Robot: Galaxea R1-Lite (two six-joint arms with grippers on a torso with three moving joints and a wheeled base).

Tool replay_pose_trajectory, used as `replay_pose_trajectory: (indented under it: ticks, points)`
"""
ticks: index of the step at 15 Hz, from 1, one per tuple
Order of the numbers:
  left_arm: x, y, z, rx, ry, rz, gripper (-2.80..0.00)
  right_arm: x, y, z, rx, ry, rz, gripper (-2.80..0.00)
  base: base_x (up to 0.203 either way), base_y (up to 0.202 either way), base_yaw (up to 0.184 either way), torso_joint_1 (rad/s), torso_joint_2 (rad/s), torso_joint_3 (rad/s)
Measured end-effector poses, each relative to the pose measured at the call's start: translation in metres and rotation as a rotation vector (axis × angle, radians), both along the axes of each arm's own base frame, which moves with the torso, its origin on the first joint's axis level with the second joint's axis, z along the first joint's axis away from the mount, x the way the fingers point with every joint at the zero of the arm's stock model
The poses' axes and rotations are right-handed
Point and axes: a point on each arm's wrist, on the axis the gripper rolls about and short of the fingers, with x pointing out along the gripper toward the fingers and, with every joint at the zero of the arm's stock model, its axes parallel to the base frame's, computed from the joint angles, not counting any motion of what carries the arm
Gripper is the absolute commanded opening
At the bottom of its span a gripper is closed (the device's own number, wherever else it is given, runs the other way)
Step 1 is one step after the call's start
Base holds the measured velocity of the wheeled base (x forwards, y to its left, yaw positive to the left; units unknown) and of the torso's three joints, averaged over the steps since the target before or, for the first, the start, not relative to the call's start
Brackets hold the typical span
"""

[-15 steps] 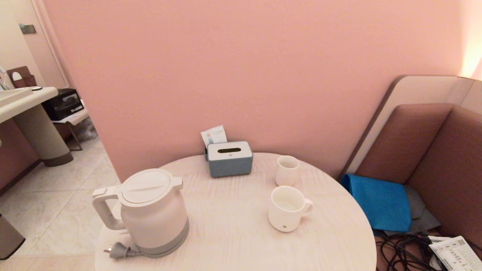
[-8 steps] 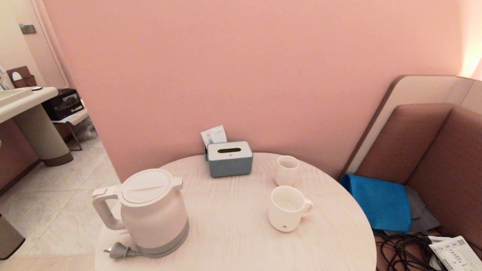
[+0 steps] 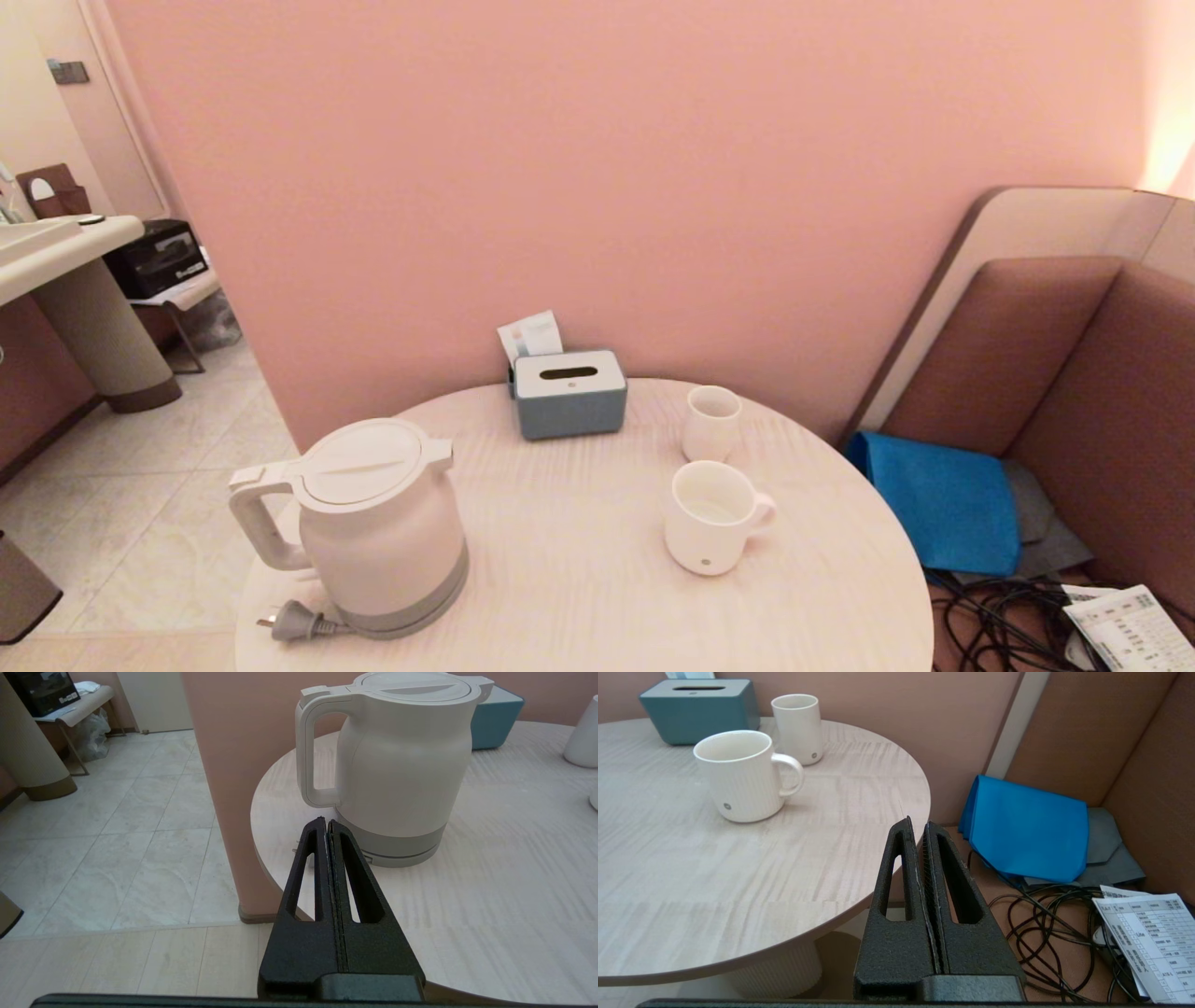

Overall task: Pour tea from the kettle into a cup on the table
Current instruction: Pick up the cup

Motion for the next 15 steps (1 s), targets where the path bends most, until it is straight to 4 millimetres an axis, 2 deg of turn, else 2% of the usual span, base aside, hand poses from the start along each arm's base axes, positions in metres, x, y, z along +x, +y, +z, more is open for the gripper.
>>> replay_pose_trajectory:
  ticks: [4,6,9,10,12,14,15]
  points:
    - [0.000,0.000,0.000,0.000,0.000,0.000,-2.80,0.000,0.000,0.000,-0.004,-0.003,-0.003,-2.80,0.000,0.000,0.000,0.000,0.00,0.000]
    - [0.000,0.000,0.000,0.000,0.000,0.000,-2.80,-0.003,0.000,0.012,-0.023,-0.038,-0.001,-2.80,0.000,0.000,0.000,0.000,0.00,0.000]
    - [0.000,0.000,0.000,0.000,0.000,0.001,-2.80,-0.003,0.000,0.055,-0.013,-0.065,0.006,-2.80,0.000,0.000,0.000,0.000,0.00,0.000]
    - [0.000,0.000,0.000,0.000,0.000,0.001,-2.80,0.003,0.000,0.080,-0.005,-0.053,0.008,-2.80,0.000,0.000,0.000,0.000,0.00,0.000]
    - [0.000,0.000,0.000,0.000,0.000,0.001,-2.80,0.024,0.000,0.118,0.004,0.001,0.009,-2.80,0.000,0.000,0.000,0.000,0.00,0.000]
    - [0.000,0.000,0.000,0.000,0.000,0.001,-2.80,0.066,0.001,0.147,0.011,0.118,0.013,-2.80,0.000,0.000,0.000,0.000,0.00,0.000]
    - [0.000,0.000,0.000,0.000,0.000,0.001,-2.80,0.091,0.002,0.153,0.012,0.194,0.020,-2.80,0.000,0.000,0.000,0.000,0.00,0.000]
